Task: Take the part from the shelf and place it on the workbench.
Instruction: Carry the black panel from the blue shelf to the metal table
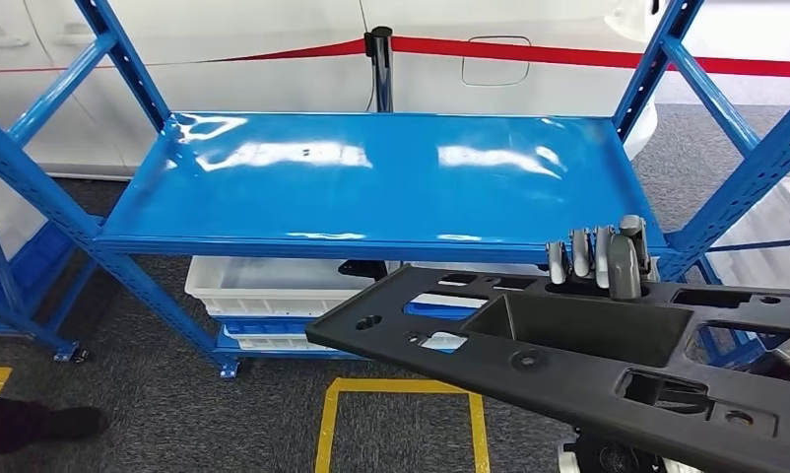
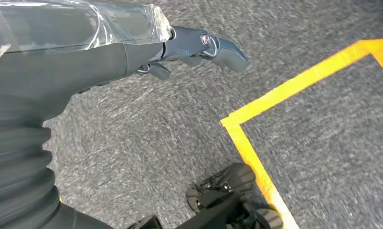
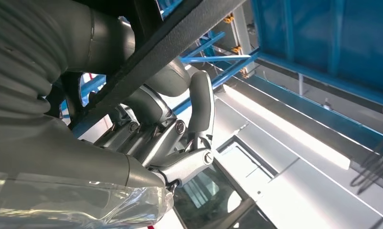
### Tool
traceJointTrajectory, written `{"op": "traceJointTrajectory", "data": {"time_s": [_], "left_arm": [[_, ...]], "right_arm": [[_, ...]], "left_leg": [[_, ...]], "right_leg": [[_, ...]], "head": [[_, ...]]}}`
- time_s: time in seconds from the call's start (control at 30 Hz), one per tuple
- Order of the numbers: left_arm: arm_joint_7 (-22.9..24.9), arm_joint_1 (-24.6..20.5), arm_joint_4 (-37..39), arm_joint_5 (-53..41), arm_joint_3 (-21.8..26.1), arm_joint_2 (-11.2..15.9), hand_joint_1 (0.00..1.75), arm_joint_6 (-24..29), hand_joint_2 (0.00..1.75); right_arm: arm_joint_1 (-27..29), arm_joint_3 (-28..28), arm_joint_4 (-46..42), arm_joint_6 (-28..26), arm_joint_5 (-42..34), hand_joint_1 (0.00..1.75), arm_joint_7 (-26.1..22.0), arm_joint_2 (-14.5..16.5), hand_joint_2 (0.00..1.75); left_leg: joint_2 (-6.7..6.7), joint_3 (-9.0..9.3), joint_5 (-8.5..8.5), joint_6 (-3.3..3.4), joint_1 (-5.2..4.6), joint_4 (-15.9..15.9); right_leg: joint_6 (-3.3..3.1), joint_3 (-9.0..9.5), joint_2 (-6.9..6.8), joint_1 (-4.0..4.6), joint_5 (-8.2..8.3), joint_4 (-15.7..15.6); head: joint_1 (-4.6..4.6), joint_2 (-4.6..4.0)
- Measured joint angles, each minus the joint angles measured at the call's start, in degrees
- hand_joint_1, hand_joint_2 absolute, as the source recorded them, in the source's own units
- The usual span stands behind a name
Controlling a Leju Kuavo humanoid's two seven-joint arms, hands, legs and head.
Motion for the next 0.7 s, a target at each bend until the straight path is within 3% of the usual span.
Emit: {"op": "traceJointTrajectory", "data": {"time_s": [0.07, 0.13, 0.2, 0.23, 0.33, 0.4, 0.47, 0.53, 0.57, 0.63, 0.7], "left_arm": [[0.23, -0.11, 0.0, -0.06, 0.0, -0.14, 0.0, -0.03, 1.75], [0.32, -0.01, 0.0, -0.1, 0.0, -0.17, 0.0, -0.03, 1.75], [0.37, 0.1, 0.0, -0.11, 0.0, -0.19, 0.0, -0.01, 1.75], [0.38, 0.07, 0.0, -0.1, 0.0, -0.2, 0.0, 0.02, 1.75], [0.5, 0.13, 0.0, -0.09, 0.0, -0.28, 0.0, 0.05, 1.75], [0.58, 0.35, 0.0, -0.09, -0.01, -0.28, 0.0, 0.05, 1.75], [0.59, 0.48, 0.0, -0.09, -0.01, -0.28, 0.0, 0.06, 1.75], [0.59, 0.41, 0.0, -0.11, -0.01, -0.32, 0.0, 0.07, 1.75], [0.59, 0.32, 0.0, -0.15, -0.01, -0.36, 0.0, 0.08, 1.75], [0.72, 0.27, 0.0, -0.22, 0.0, -0.43, 0.0, 0.14, 1.75], [0.98, 0.53, 0.0, -0.23, 0.0, -0.45, 0.0, 0.34, 1.75]], "right_arm": [[0.12, 0.02, 0.03, 0.07, 0.03, 1.75, -0.07, -0.05, 1.75], [0.25, 0.05, 0.04, 0.11, 0.08, 1.75, -0.13, -0.09, 1.75], [0.27, 0.05, 0.04, 0.13, 0.19, 1.75, -0.15, -0.11, 1.75], [0.29, 0.05, 0.04, 0.14, 0.26, 1.75, -0.19, -0.11, 1.75], [0.62, 0.05, 0.07, 0.14, 0.38, 1.75, -0.27, -0.16, 1.75], [0.84, 0.06, 0.08, 0.13, 0.38, 1.75, -0.27, -0.17, 1.75], [0.9, 0.06, 0.09, 0.12, 0.38, 1.75, -0.27, -0.17, 1.75], [0.89, 0.05, 0.09, 0.13, 0.38, 1.75, -0.29, -0.17, 1.75], [0.88, 0.05, 0.09, 0.14, 0.39, 1.75, -0.3, -0.18, 1.75], [0.92, 0.07, 0.09, 0.15, 0.42, 1.75, -0.33, -0.19, 1.75], [0.99, 0.1, 0.09, 0.16, 0.44, 1.75, -0.35, -0.21, 1.75]], "left_leg": [[-0.72, -0.74, 0.23, -0.39, 0.02, 0.58], [-1.42, -1.35, 0.51, -1.0, 0.13, 0.78], [-0.72, -2.26, -0.51, -1.7, 0.19, 2.39], [0.0, -3.49, -1.92, -2.12, 0.34, 4.91], [1.38, -9.42, -6.91, -3.48, 1.46, 16.92], [1.6, -11.12, -7.36, -3.98, 1.97, 20.15], [2.18, -8.75, -4.49, -4.34, 2.33, 15.33], [4.54, -4.12, -0.75, -4.44, 2.35, 6.33], [5.53, -2.61, 0.29, -4.16, 2.18, 3.16], [6.01, -2.07, 0.49, -3.24, 1.64, 1.21], [4.77, -2.34, 0.72, -2.26, 1.54, 1.13]], "right_leg": [[-0.64, 2.12, 1.14, 0.16, 0.56, -3.97], [-1.08, 2.02, 0.3, 0.2, 0.81, -4.26], [-1.58, 2.09, -0.85, -0.16, 1.12, -4.65], [-1.74, 2.13, -1.51, -0.36, 1.23, -4.81], [-1.81, 2.01, -3.46, -0.41, 1.24, -4.82], [-1.75, 1.97, -4.49, -0.47, 1.21, -4.8], [-1.52, 2.1, -5.49, -0.62, 1.14, -4.8], [-1.0, 2.38, -6.51, -0.64, 0.98, -4.78], [-0.63, 2.48, -6.94, -0.54, 0.9, -4.76], [0.15, 2.56, -7.77, -0.29, 0.79, -4.79], [0.93, 2.69, -8.15, -0.49, 0.48, -4.69]], "head": [[-0.01, 0.01], [0.03, 0.02], [-0.07, 0.03], [-0.16, 0.03], [-0.39, 0.04], [-0.4, 0.05], [-0.42, 0.05], [-0.43, 0.05], [-0.37, 0.05], [-0.25, 0.05], [-0.18, 0.05]]}}
